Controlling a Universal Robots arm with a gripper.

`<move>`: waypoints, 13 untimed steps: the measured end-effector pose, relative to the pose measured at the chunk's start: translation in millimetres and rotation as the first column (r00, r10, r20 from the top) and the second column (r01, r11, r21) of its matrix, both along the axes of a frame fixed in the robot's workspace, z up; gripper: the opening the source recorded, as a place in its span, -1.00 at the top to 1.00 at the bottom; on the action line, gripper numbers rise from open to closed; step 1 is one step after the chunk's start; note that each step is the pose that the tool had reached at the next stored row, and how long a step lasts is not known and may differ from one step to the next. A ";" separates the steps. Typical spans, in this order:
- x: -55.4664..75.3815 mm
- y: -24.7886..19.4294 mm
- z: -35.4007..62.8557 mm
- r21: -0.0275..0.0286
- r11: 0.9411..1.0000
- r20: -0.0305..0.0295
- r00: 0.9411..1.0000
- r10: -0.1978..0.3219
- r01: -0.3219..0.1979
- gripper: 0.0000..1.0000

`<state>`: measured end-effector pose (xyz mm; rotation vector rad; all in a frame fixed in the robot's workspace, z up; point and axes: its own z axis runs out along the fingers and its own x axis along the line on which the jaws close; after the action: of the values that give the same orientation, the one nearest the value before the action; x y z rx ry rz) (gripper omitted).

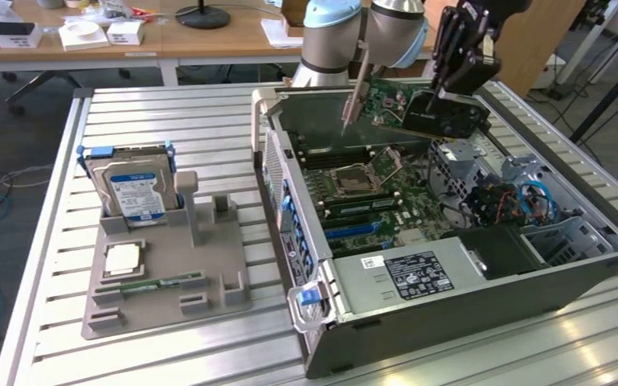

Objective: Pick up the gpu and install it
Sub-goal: 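Insert the gpu into the slot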

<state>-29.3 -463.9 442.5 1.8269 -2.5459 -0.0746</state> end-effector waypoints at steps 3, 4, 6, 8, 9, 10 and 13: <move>0.0 0.0 -0.5 0.000 0.999 0.000 0.999 0.044 -0.044 0.48; 0.0 0.0 -0.7 0.000 0.998 0.000 0.998 0.059 -0.059 0.48; 0.0 0.0 -1.0 0.000 0.996 0.000 0.996 0.089 -0.089 0.48; 0.0 0.0 -1.4 0.000 0.993 0.000 0.993 0.118 -0.118 0.48; 0.0 0.0 -1.5 0.000 0.991 0.000 0.991 0.132 -0.132 0.48; 0.0 0.0 -1.7 0.000 0.989 0.000 0.989 0.147 -0.147 0.48; 0.0 0.0 -2.3 0.000 0.982 0.000 0.982 0.191 -0.191 0.48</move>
<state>-29.3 -463.9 440.2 2.0595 -2.3562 -0.0728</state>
